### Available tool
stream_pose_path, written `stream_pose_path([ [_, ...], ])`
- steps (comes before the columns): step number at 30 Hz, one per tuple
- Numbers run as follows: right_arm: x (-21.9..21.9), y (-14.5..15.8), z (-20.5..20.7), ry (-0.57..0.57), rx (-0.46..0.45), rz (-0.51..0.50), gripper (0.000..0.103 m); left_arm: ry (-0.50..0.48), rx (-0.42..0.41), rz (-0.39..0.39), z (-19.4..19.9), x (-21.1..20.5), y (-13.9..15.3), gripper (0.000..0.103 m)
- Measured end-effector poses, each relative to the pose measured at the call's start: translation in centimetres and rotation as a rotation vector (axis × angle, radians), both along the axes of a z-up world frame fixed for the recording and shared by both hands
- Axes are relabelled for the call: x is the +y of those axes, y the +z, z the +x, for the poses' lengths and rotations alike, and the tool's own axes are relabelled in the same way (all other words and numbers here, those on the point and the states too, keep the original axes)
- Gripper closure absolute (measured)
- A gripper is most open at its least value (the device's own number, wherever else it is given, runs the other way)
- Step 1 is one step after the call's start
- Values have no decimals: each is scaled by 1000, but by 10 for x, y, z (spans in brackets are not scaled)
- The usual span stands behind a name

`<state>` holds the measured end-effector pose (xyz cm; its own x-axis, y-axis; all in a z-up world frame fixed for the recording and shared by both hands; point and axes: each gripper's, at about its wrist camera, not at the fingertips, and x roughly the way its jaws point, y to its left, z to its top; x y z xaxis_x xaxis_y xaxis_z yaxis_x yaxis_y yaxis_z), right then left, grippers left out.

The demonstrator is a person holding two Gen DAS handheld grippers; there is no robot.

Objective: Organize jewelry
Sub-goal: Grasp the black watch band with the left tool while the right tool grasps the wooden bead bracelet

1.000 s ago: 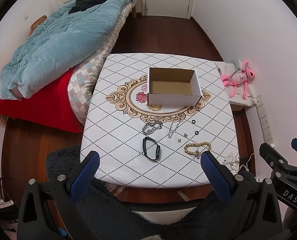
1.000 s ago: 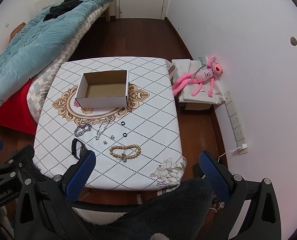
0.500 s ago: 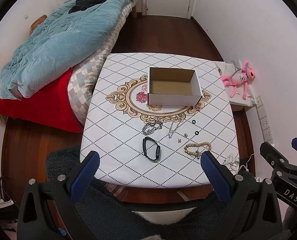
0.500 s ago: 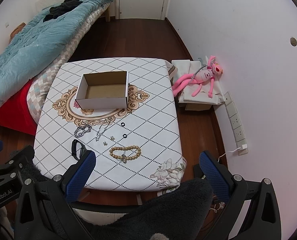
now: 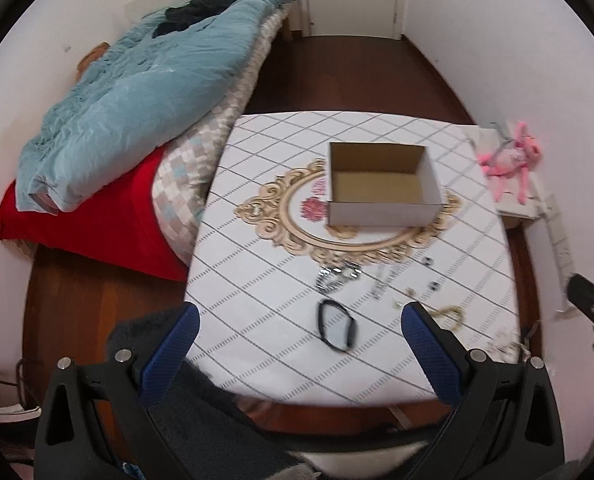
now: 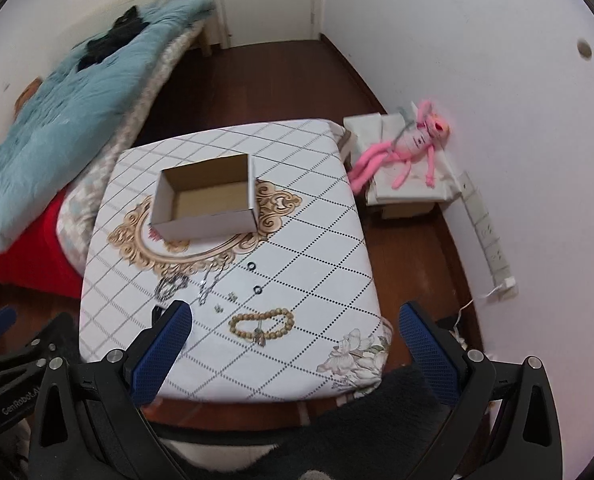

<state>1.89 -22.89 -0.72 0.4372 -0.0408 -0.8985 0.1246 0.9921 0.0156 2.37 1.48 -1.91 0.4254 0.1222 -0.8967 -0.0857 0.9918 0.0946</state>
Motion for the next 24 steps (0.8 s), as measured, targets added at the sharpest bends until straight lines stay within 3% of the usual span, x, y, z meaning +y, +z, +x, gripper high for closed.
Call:
stream_pose_path([
  [5, -6, -59, 25, -22, 85, -3, 0, 6, 47, 43, 20, 8, -52, 0],
  [8, -5, -94, 31, -22, 132, -10, 1, 0, 103, 13, 24, 10, -85, 5],
  [12, -3, -142, 34, -28, 192, -1, 11, -7, 199, -41, 25, 10, -128, 22],
  [16, 0, -176, 34, -35, 232, 4, 22, 5, 269, -107, 24, 13, -164, 47],
  [20, -1, -205, 33, -66, 266, 25, 26, 10, 300, -138, 26, 14, -184, 50],
  [22, -2, -215, 33, -78, 274, 27, 30, 10, 312, -158, 26, 15, -191, 59],
  [24, -1, -225, 33, -84, 289, 34, 32, 8, 314, -167, 26, 15, -195, 61],
])
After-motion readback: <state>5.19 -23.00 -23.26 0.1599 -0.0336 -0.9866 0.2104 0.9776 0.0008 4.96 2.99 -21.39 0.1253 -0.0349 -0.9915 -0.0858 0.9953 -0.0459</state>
